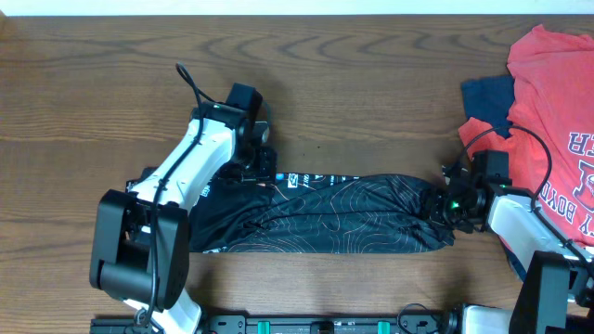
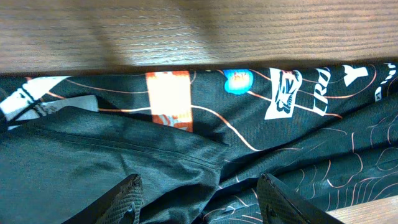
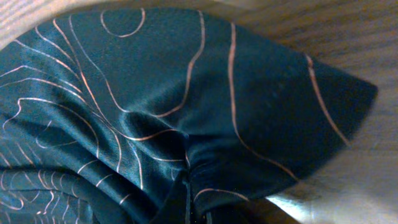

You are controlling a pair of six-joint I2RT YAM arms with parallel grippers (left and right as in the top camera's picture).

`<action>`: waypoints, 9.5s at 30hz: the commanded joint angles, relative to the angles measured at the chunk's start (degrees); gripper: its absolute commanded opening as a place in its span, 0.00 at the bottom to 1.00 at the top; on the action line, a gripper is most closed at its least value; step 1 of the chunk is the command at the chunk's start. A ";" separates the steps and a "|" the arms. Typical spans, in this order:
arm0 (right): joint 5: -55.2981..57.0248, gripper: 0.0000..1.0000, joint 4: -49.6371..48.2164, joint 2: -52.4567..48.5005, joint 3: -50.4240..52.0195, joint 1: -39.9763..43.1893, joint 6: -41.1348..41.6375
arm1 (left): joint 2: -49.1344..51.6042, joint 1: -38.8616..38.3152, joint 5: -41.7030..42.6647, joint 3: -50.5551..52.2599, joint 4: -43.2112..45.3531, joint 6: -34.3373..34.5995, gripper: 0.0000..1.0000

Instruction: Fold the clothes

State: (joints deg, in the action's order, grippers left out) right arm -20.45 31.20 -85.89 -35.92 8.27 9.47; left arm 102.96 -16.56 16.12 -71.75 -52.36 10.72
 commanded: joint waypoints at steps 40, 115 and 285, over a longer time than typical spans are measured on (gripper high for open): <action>7.54 0.01 6.16 -5.20 -23.47 -30.49 18.34 | -12.02 10.99 -0.79 0.28 -6.95 0.31 0.69; 6.38 0.40 8.07 -12.70 -23.37 -50.47 6.73 | -12.00 10.97 -0.76 0.28 -8.46 0.57 0.70; 17.27 0.99 23.93 -7.82 -31.28 -19.06 2.43 | -3.41 32.41 -11.61 15.85 2.21 -5.51 0.06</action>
State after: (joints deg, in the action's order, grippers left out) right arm -3.27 54.92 -93.69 -67.42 -10.98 12.49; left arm 99.15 15.27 10.50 -52.90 -47.79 5.52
